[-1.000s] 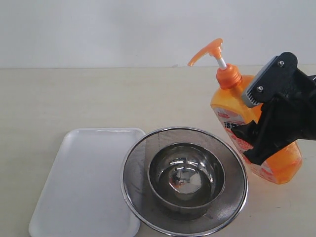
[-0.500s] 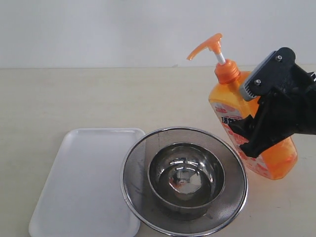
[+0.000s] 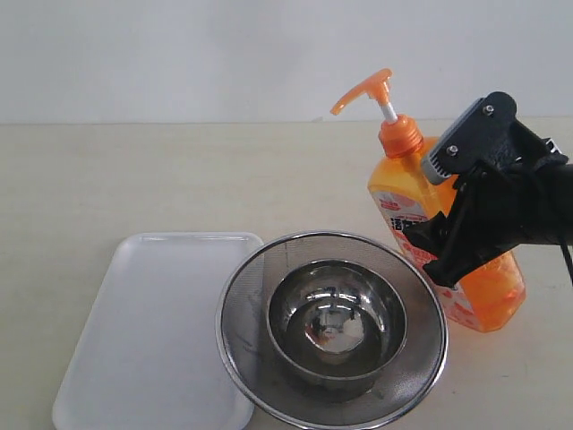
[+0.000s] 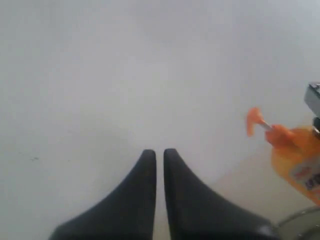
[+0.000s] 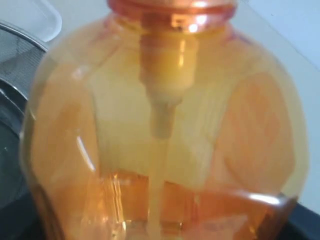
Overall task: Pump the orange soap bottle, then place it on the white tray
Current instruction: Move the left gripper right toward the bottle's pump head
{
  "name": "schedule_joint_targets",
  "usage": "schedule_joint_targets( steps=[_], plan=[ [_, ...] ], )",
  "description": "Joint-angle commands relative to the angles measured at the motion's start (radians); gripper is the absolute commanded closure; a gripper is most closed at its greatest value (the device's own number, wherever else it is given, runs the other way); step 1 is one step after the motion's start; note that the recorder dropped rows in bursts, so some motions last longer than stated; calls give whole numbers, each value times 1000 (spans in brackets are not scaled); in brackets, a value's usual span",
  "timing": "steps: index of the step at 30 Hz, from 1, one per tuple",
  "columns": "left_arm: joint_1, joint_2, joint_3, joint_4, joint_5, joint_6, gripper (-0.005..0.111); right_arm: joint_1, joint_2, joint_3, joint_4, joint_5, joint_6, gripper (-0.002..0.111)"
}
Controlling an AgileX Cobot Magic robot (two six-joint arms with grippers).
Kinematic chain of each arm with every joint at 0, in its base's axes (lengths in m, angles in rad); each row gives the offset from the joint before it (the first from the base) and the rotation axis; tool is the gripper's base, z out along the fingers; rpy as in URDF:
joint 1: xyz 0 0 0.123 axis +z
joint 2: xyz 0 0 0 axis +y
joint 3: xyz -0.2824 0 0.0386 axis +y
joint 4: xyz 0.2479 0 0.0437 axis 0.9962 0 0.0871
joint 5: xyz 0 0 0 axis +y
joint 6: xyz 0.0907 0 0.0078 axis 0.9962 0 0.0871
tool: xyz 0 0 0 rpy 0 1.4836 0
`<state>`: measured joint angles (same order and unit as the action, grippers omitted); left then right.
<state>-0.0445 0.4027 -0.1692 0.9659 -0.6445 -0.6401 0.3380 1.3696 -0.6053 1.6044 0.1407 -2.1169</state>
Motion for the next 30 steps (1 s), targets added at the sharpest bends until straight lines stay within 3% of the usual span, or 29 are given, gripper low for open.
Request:
schedule_joint_targets(
  steps=[1,4,13,19,23,28,30],
  plan=[
    [0,203,-64,85,6,-234,102,-8,-6,-14,-7,-47,-11,108],
    [0,309,-79,81,-40,-349,102,-8,-6,-14,-7,-31,-11,108],
    [0,450,-84,17,-268,-345,102,-8,-6,-14,-29,26,-11,108],
    [0,481,-108,-16,-275,-305,102,-8,-6,12,-124,32,-11,108],
    [0,540,-180,-4,-275,-365,102,-8,-10,34,-131,40,-11,108],
    [-6,669,-323,161,-285,-508,102,-8,-11,36,-131,56,-11,108],
    [-38,727,-391,241,-291,-575,102,-8,-11,36,-129,44,-11,108]
  ],
)
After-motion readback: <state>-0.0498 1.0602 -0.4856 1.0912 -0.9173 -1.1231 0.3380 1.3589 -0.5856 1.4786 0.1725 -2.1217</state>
